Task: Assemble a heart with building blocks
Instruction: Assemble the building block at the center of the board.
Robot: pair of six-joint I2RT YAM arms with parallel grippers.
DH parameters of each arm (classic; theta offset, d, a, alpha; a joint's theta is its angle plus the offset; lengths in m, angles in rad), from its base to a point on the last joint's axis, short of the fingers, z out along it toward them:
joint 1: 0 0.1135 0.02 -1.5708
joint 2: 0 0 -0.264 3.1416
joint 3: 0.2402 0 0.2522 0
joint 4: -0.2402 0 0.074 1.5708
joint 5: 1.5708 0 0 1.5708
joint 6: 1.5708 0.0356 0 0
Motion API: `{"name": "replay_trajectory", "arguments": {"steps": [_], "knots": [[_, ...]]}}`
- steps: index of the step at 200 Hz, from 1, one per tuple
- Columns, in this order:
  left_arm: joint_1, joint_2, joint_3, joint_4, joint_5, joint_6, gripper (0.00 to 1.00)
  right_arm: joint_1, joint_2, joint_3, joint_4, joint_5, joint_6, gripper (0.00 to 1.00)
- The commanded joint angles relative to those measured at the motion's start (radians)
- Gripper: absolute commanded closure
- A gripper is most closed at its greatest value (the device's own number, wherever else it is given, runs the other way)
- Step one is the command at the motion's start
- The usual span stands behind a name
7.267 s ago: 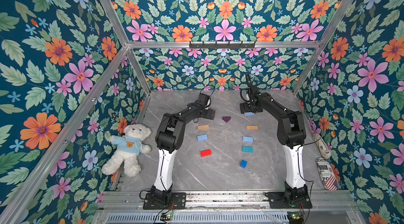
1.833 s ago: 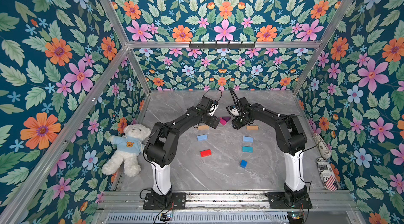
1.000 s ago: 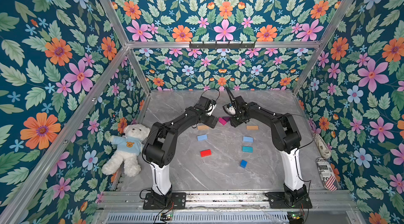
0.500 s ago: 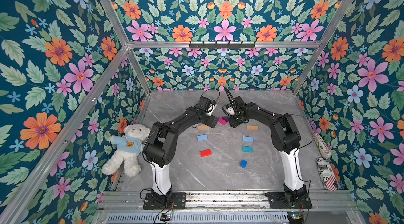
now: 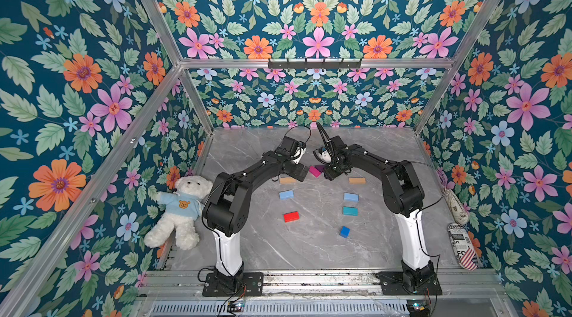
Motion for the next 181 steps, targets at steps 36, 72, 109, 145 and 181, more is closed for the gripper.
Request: {"name": "replay_trajectory", "arguments": {"steps": [36,72,109,145,181], "knots": [[0.006,0.000,0.002,0.021,0.001,0.013,0.00,0.002,0.023,0.005,-0.023,-0.004,-0.004,0.57],[0.006,0.003,0.004,0.021,0.001,0.013,0.00,0.002,0.029,0.007,-0.022,-0.010,-0.003,0.55],[0.007,0.005,0.002,0.019,0.000,0.013,0.00,0.002,0.035,0.012,-0.030,-0.012,-0.003,0.54],[0.009,0.006,0.001,0.019,0.003,0.012,0.00,0.002,0.039,0.015,-0.056,-0.036,-0.004,0.44],[0.009,0.005,-0.008,0.020,0.004,0.011,0.00,0.002,0.040,0.011,-0.094,-0.058,0.002,0.12]]}}
